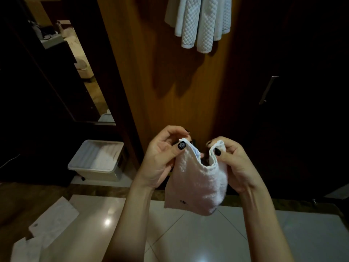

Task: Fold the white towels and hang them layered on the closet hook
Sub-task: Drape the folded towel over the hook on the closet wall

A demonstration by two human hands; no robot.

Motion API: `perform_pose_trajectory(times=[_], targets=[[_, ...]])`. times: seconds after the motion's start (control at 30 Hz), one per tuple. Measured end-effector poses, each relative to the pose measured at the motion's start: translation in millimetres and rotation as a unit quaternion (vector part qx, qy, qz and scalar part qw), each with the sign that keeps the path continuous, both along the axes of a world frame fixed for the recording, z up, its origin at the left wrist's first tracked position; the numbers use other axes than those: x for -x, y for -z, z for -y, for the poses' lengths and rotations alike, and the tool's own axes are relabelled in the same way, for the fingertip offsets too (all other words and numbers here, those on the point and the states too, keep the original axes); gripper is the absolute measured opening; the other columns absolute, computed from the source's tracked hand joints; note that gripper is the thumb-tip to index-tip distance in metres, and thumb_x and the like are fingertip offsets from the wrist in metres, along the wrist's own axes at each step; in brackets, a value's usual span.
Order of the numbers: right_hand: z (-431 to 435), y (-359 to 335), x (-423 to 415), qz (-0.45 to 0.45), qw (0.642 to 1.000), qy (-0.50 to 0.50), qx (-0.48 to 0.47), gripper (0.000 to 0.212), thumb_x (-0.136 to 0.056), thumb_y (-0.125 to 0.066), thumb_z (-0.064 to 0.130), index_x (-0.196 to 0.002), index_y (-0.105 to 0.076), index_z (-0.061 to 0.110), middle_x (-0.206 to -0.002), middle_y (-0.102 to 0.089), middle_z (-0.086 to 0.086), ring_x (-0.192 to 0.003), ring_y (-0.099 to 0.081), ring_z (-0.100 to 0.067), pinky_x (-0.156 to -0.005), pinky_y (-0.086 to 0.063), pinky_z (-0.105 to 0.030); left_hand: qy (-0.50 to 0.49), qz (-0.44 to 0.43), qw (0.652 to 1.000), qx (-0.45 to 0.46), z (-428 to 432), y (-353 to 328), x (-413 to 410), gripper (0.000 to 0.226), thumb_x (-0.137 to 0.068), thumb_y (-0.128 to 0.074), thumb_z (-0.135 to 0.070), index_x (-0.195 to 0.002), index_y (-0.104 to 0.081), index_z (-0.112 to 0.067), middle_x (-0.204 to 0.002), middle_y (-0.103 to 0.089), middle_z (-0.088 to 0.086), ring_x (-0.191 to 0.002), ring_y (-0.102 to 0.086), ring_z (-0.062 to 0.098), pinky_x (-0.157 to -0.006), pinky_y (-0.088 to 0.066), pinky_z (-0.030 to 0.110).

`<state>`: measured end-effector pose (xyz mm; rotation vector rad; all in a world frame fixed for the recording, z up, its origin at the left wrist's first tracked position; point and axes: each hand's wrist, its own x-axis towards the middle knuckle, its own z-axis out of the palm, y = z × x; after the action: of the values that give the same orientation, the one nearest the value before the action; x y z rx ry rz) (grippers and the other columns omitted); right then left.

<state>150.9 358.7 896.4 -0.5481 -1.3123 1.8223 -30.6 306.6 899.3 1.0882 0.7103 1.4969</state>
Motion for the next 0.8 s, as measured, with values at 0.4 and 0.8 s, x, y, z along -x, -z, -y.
perform_pose_trajectory(times=[0.4, 0.8], targets=[[0.9, -8.3, 10.6, -0.054, 0.997, -0.051, 0.006, 0.021, -0.060, -0.090, 0.020, -0.066, -0.070, 0.019, -0.067, -0.068, -0.001, -0.059, -0.065, -0.010, -0.056, -0.052, -0.020, -0.006, -0.005, 1.000, -0.001, -2.5, -6.0, -9.0, 0.024, -0.066, -0.086, -0.030, -0.087, -0.075, -0.027, -0.086, -0.072, -0.005, -0.081, -0.068, 0.007, -0.073, -0.054, 0.020], [4.4, -15.1, 17.9, -0.093, 0.995, -0.022, -0.020, 0.026, -0.053, -0.090, 0.021, -0.063, -0.066, 0.020, -0.091, -0.065, 0.006, -0.087, -0.064, -0.011, -0.073, -0.054, -0.023, -0.007, 0.051, 0.999, -0.003, -9.7, -7.3, -21.5, 0.027, -0.057, -0.091, -0.033, -0.077, -0.076, -0.023, -0.081, -0.074, -0.003, -0.076, -0.070, 0.009, -0.069, -0.055, 0.020]])
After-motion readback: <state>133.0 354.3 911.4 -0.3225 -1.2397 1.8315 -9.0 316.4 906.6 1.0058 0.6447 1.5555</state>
